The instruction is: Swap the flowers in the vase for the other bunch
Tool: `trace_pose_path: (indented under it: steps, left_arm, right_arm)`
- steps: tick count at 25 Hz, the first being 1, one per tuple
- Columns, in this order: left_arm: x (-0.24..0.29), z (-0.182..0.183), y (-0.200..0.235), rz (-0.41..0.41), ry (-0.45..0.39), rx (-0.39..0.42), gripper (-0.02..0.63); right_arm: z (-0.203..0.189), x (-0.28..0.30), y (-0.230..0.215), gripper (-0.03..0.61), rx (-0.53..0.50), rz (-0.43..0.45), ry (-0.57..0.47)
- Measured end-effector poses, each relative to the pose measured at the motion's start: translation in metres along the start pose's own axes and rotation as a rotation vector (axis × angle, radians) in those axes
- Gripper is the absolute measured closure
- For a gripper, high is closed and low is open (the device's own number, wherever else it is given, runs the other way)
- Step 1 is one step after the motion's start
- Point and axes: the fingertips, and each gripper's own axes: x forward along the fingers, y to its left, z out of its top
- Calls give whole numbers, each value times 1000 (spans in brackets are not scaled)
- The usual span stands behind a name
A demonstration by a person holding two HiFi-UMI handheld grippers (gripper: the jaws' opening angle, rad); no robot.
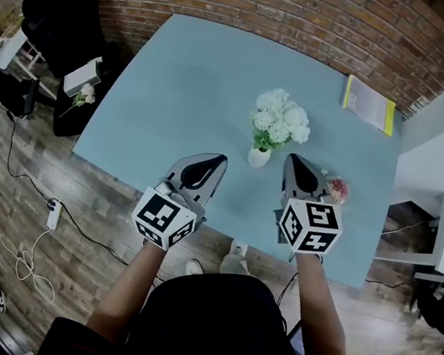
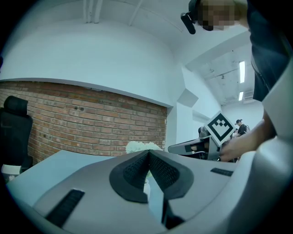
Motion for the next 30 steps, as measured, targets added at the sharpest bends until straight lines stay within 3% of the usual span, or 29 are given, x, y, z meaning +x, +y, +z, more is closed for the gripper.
trace_pose_path:
  steps: [25,30]
  left_arm:
    - [-97,11,-27,-68,-43,33,606]
    - [-113,12,-31,-62,-49,40,606]
  right_arm:
    - [4,-75,99,566,9,-29,-131]
    - [0,-85,118,566,-48,-31,-130]
